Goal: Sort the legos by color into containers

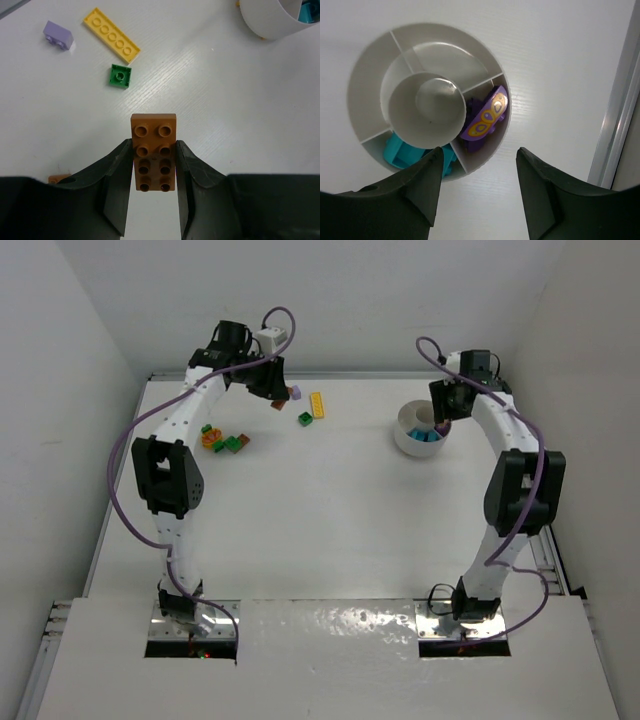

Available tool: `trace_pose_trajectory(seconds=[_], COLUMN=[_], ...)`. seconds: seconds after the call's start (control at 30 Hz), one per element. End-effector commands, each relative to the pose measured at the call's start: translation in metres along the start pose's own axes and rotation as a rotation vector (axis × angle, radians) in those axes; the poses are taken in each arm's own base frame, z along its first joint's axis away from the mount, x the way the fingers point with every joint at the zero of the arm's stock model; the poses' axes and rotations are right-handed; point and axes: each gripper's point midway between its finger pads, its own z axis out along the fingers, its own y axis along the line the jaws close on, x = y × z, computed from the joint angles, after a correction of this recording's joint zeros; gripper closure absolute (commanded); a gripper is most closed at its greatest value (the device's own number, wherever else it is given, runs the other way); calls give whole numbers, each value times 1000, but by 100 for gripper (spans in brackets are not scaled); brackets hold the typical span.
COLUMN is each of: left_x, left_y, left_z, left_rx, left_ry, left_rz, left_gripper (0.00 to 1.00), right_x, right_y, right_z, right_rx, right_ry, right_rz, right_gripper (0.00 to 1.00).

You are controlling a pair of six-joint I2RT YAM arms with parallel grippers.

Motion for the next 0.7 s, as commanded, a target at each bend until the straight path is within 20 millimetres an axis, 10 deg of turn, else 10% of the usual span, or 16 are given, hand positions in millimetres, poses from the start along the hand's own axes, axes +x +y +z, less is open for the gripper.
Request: trace_pose_trajectory(seconds=[0.0, 0.17, 0.27, 0.43, 0.67], left_x=[-23, -27, -22, -17, -26], left_y=[-12, -27, -32, -41, -61], left_z=[-21, -17, -9, -4, 2], left_rx=[6, 32, 13, 71, 146], left_ry=[-73, -75, -37, -31, -88], left_rz=[75, 210, 351, 484, 494], left_gripper=[100, 100, 100, 100, 100], right_x=[-71, -126, -156, -202, -200], right_y=[-8, 50, 152, 235, 299], right_z=[-62, -94, -109, -120, -100], right_rx=[14, -256, -440, -769, -907], right_ry=[-237, -448, -493, -531, -438], right_rz=[101, 362, 260, 402, 451], right_gripper=[41, 46, 46, 46, 49])
